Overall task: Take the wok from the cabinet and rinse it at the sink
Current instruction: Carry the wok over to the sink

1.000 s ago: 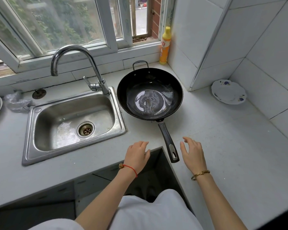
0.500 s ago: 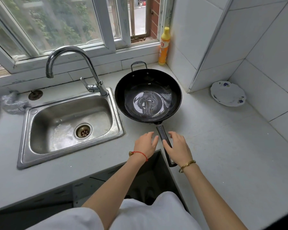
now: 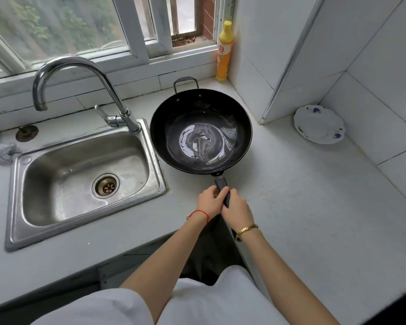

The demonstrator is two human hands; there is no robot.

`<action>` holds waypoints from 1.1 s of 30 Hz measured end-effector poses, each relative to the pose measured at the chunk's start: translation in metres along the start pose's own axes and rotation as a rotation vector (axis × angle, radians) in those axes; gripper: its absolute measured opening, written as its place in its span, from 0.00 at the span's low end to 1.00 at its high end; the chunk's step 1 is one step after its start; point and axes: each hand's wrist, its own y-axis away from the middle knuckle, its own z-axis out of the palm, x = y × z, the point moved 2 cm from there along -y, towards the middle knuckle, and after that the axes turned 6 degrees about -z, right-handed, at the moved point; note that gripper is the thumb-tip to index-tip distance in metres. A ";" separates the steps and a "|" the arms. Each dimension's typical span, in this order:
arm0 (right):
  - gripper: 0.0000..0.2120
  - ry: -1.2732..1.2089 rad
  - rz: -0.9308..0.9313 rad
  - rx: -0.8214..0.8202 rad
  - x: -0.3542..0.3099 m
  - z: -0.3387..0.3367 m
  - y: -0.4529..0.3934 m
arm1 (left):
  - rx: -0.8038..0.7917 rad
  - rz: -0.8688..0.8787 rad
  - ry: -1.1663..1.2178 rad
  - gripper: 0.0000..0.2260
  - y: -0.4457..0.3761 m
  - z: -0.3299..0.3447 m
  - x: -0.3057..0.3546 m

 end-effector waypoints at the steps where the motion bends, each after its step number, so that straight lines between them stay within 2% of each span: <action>1: 0.11 -0.031 0.021 0.007 0.000 0.002 -0.001 | -0.014 -0.009 0.057 0.16 0.000 0.001 -0.001; 5: 0.08 -0.127 0.086 0.030 0.000 0.006 -0.003 | -0.078 -0.011 0.247 0.16 0.003 0.002 -0.002; 14: 0.10 -0.155 0.038 0.101 0.000 0.009 0.001 | -0.121 -0.139 0.522 0.14 0.011 0.005 0.001; 25: 0.11 -0.216 0.008 0.107 0.002 0.019 0.033 | -0.137 -0.124 0.563 0.14 0.044 0.004 -0.015; 33: 0.09 -0.229 -0.088 0.096 0.006 0.028 0.067 | -0.138 -0.084 0.602 0.12 0.080 0.002 -0.032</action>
